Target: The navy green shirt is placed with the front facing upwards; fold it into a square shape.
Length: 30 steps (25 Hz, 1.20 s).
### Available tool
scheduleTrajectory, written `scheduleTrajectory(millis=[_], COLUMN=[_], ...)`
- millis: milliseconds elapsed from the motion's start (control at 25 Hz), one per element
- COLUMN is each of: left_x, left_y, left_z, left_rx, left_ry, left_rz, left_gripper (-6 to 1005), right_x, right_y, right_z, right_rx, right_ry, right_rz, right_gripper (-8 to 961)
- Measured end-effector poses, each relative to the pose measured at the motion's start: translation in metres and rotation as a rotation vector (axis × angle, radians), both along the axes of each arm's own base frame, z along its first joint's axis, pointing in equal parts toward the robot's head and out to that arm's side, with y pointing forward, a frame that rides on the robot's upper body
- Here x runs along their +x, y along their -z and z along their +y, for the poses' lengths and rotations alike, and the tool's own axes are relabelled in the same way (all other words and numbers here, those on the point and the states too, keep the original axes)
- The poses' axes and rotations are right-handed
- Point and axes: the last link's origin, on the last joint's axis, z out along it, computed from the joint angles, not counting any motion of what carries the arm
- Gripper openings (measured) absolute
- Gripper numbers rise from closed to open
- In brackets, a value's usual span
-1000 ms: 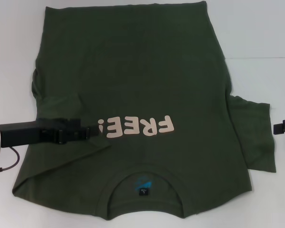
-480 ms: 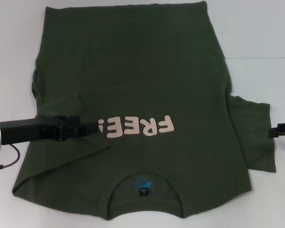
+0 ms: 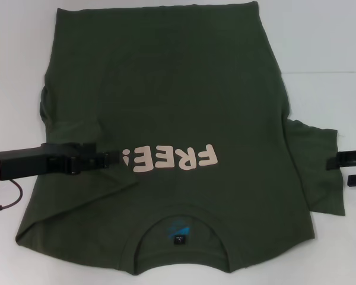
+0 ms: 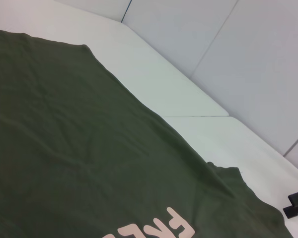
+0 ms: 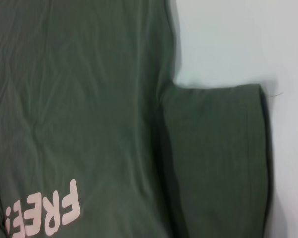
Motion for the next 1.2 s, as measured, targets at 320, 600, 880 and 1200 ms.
scheduleTrajectory(millis=[320, 600, 880, 1200], left_x=[-0.0006, 0.0003, 0.0001, 0.0002], left_y=[-0.0001, -0.0001, -0.0002, -0.0002], left_z=[-0.0001, 0.0006, 0.0008, 0.0010], left_rx=[0.002, 0.002, 0.004, 0.004], left_ry=[-0.002, 0.002, 0.001, 0.000], left_rz=[0.001, 0.002, 0.002, 0.002], left_gripper=[812, 813, 813, 812], right_x=[-0.0030, -0.0032, -0.0010, -0.0005], right_y=[0.0043, 0.0038, 0.0038, 0.0091], right_z=[0.0028, 0.0035, 0.0035, 0.0031], right_rx=[-0.009, -0.014, -0.014, -0.015], right_ry=[-0.004, -0.040, -0.039, -0.034], right_rz=[-0.002, -0.023, -0.037, -0.043], right_gripper=[835, 835, 836, 835])
